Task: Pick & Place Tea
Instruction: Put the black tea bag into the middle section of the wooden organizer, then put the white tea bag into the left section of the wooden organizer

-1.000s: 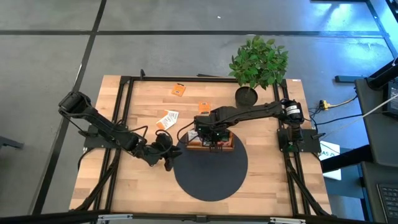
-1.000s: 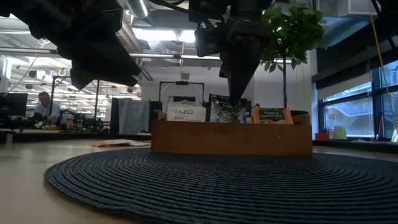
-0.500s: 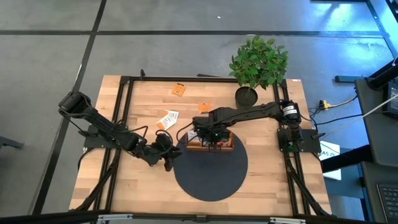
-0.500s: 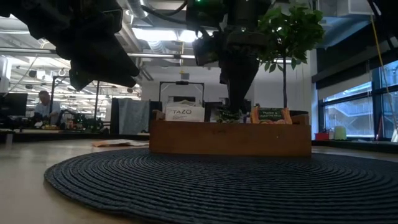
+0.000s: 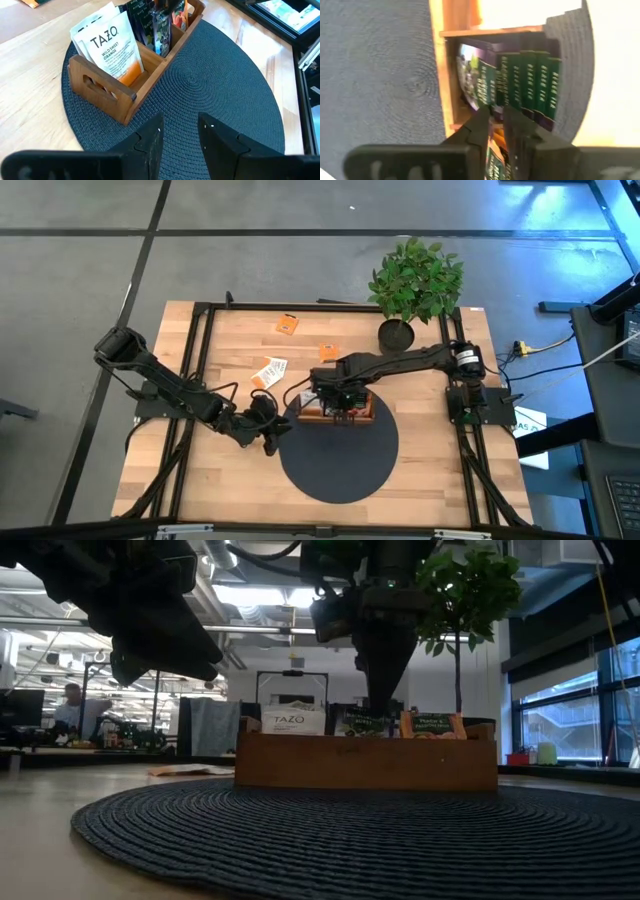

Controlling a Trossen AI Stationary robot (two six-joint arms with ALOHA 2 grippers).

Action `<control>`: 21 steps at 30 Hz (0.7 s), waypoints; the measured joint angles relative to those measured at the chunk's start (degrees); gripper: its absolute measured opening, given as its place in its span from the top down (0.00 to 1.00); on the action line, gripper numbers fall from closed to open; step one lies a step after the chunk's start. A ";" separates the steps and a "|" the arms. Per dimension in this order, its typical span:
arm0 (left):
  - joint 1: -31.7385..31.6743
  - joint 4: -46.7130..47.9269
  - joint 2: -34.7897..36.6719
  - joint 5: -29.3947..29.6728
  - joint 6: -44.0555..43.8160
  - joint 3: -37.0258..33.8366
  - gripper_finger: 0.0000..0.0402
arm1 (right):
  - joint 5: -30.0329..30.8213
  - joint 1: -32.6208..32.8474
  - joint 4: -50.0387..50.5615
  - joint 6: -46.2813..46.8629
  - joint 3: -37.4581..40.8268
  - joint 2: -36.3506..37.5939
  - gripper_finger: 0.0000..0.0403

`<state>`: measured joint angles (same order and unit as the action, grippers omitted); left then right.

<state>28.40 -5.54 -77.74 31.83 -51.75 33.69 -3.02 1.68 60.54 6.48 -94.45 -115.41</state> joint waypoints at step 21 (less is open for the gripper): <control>-12.01 33.99 2.07 1.56 -20.03 0.04 0.71 | -0.07 0.10 -4.97 4.58 -1.60 12.83 0.80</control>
<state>16.39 28.45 -75.67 33.40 -71.78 33.74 -3.09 1.78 55.57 11.05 -96.05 -102.58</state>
